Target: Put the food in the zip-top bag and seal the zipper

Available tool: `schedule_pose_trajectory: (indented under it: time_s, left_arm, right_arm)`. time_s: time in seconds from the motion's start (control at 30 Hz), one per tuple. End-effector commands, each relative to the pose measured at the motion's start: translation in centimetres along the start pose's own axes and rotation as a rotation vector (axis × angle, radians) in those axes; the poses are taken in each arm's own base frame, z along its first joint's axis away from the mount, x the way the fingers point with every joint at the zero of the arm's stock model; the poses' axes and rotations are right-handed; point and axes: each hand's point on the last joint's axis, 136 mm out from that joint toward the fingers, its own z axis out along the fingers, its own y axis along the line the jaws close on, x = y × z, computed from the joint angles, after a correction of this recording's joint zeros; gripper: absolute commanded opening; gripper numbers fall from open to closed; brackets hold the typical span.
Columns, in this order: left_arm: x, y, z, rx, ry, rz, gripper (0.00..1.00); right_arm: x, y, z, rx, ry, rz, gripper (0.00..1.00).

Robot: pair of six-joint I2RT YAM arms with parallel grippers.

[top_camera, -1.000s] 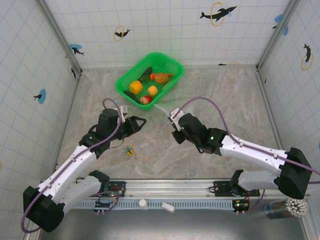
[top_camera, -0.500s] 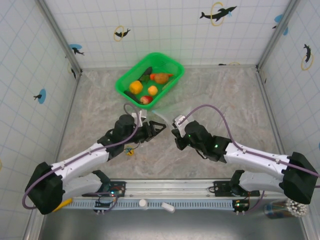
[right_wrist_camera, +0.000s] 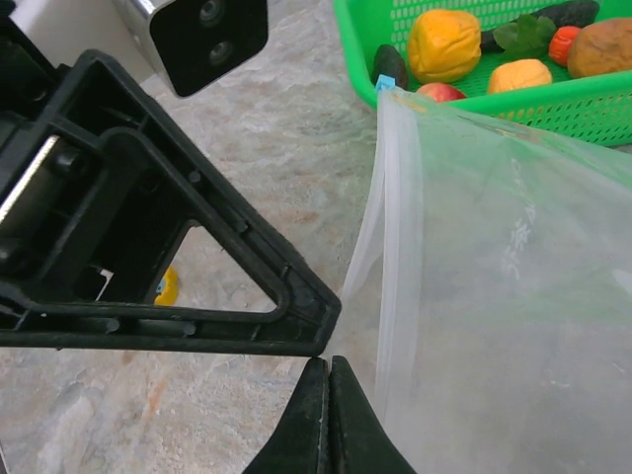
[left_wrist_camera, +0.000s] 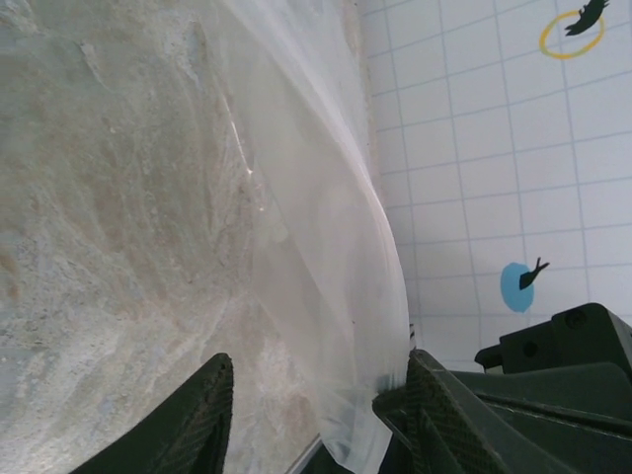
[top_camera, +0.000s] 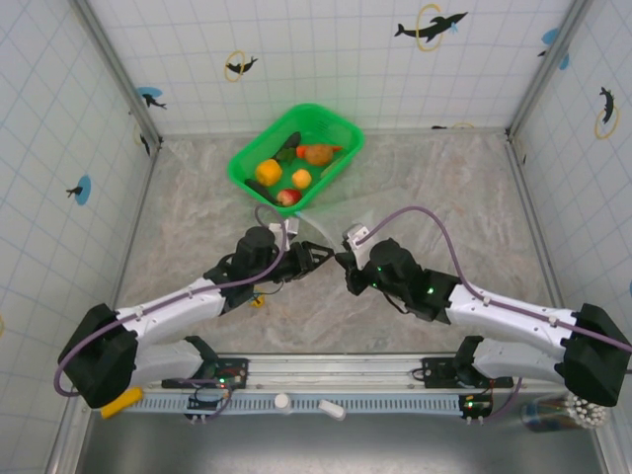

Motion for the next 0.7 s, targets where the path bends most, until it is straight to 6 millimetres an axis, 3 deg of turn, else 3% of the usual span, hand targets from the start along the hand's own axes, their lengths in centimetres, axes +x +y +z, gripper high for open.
schedule_pose_trajectory:
  time_s: [0.0, 0.13, 0.5, 0.67]
  left_arm:
    - [-0.7, -0.8, 0.1, -0.005, -0.013, 0.064, 0.51]
    - [-0.7, -0.5, 0.3, -0.031, -0.005, 0.074, 0.50]
    - [-0.4, 0.3, 0.5, -0.044, 0.002, 0.075, 0.30]
    - [-0.5, 0.2, 1.0, -0.041, 0.009, 0.074, 0.15]
  right_arm:
    - [-0.4, 0.7, -0.3, -0.027, -0.032, -0.003, 0.01]
    - [0.0, 0.8, -0.4, -0.028, -0.029, -0.005, 0.01]
    - [-0.2, 0.3, -0.6, 0.006, -0.044, -0.006, 0.01]
    - [-0.1, 0.1, -0.5, 0.032, -0.043, -0.010, 0.01]
